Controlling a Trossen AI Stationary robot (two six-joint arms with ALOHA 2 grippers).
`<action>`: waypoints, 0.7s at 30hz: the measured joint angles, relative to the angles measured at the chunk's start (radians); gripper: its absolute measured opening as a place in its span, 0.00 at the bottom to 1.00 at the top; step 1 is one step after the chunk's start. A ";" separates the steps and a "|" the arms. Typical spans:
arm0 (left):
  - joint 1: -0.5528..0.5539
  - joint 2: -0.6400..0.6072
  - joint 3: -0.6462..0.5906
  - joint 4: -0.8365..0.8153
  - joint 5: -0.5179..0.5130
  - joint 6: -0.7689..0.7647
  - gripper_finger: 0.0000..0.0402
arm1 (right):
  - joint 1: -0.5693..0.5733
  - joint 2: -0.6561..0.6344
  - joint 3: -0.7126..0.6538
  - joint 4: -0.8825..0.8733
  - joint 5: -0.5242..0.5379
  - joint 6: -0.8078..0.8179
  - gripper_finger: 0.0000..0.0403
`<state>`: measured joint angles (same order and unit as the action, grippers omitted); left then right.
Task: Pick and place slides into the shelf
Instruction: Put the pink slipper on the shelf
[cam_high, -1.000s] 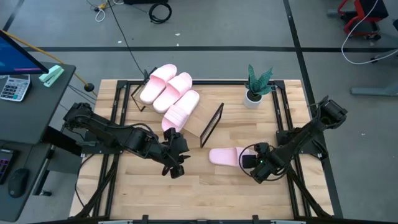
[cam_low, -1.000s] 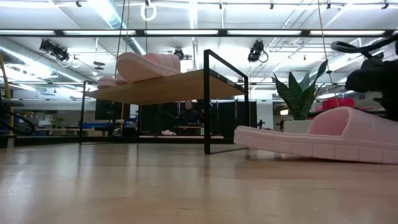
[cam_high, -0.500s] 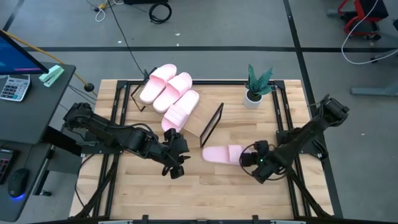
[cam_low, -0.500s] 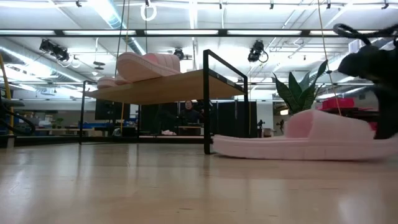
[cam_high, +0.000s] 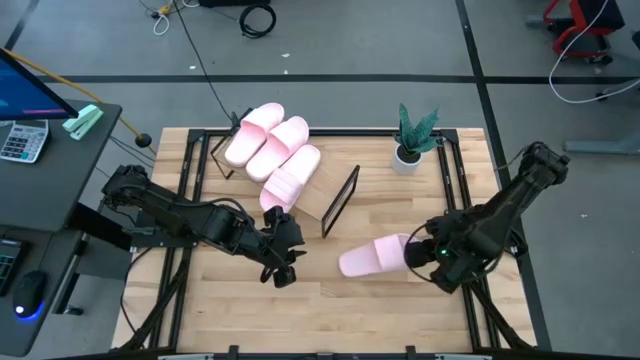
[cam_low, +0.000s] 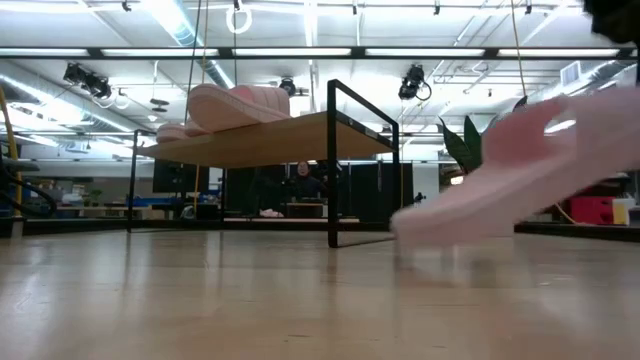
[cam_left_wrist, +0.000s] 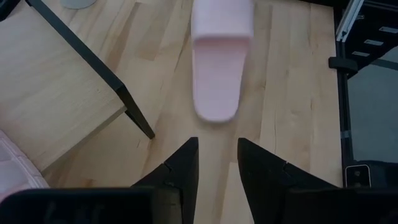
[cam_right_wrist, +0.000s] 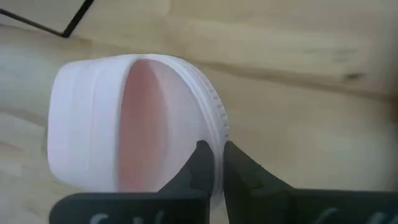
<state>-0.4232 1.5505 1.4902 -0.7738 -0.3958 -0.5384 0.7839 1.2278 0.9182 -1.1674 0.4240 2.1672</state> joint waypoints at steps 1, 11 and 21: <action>0.000 0.000 0.000 0.000 0.000 0.000 0.29 | 0.009 -0.005 0.034 -0.058 -0.001 0.002 0.04; 0.001 0.000 0.000 -0.003 -0.063 0.001 0.28 | 0.028 0.001 0.374 -0.400 0.131 0.014 0.04; 0.008 0.000 0.000 -0.011 -0.083 0.027 0.29 | -0.029 0.115 0.477 -0.394 0.356 0.046 0.04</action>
<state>-0.4152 1.5505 1.4902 -0.7852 -0.4786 -0.5114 0.7554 1.3429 1.3952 -1.5610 0.7804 2.2137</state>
